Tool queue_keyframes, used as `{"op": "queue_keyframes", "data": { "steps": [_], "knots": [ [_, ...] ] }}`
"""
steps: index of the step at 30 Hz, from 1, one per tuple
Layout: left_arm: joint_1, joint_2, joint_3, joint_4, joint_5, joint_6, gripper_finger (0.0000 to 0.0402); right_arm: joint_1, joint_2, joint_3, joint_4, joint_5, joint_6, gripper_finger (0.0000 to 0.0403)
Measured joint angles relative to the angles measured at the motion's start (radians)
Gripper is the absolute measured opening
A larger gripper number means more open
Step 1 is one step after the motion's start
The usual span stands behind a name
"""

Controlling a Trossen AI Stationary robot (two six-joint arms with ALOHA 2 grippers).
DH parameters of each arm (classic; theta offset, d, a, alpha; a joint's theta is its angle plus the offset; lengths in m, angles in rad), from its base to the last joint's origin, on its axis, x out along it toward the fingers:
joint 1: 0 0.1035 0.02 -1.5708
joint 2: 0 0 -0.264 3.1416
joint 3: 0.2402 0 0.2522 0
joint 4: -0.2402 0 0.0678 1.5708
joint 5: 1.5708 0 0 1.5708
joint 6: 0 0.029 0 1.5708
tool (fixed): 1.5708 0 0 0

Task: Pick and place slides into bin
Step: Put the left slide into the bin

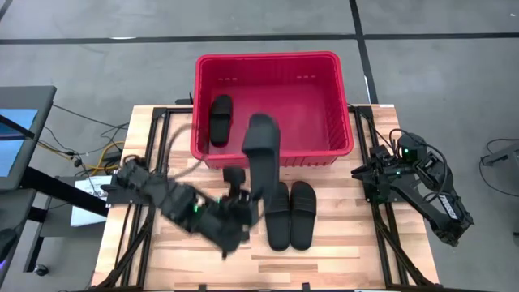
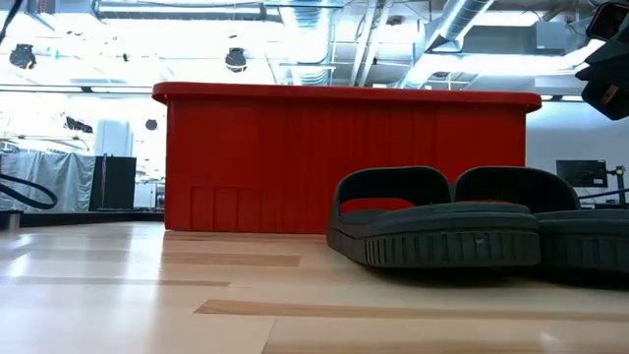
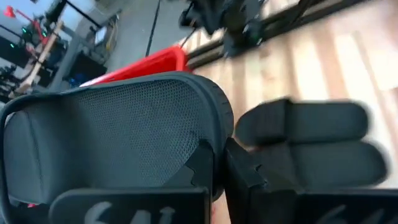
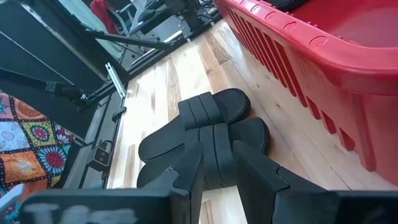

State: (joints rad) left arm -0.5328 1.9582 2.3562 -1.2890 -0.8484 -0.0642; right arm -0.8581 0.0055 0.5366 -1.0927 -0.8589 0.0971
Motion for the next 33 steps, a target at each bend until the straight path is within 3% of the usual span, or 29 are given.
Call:
{"op": "queue_keyframes", "data": {
  "steps": [11,25,33],
  "knots": [
    [0.297,-0.076,0.000,-0.201,0.173,0.141,0.0000,0.000,0.000,0.000,0.000,0.000,0.000,0.0077],
    [0.656,-0.075,-0.116,-0.152,0.506,0.409,0.0000,0.000,0.000,0.000,0.000,0.000,0.000,0.0077],
    [0.777,-0.076,-0.279,-0.071,0.619,0.541,0.0000,0.000,0.000,0.000,0.000,0.000,0.000,0.0077]
  ]
}}
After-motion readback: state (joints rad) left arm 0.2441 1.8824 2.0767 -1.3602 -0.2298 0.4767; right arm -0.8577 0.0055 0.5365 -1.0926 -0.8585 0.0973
